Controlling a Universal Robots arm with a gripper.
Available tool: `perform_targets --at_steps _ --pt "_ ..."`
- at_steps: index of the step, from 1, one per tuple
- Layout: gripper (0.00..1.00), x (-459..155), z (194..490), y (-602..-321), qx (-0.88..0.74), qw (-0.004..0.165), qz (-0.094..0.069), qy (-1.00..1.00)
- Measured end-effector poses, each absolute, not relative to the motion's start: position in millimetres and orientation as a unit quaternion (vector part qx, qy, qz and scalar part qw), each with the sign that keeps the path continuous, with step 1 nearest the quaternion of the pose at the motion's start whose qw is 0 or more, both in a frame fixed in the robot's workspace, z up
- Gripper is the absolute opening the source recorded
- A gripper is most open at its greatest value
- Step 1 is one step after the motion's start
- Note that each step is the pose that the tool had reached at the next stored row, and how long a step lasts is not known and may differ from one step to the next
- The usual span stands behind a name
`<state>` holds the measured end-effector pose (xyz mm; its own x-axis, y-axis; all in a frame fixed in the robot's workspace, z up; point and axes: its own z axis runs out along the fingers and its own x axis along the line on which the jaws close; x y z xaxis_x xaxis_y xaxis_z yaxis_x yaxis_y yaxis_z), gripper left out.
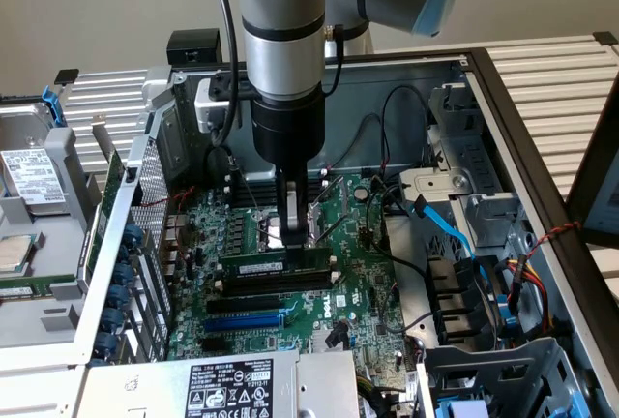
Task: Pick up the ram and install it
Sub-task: 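Insert the ram into the slot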
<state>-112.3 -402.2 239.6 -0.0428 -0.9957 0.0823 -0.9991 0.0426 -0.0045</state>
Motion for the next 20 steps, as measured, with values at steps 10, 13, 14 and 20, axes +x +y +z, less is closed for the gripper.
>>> perform_targets --at_steps 10,13,14,20 --pt "0.12 -112.5 238.5 -400.2 0.687 0.032 0.038 -0.725" --pt "0.12 -112.7 238.0 -399.7 0.686 0.032 0.041 -0.725" --pt "0.12 -113.2 236.9 -399.3 0.686 0.032 0.043 -0.725" --pt "0.12 -114.4 235.2 -397.6 0.685 0.031 0.044 -0.727"
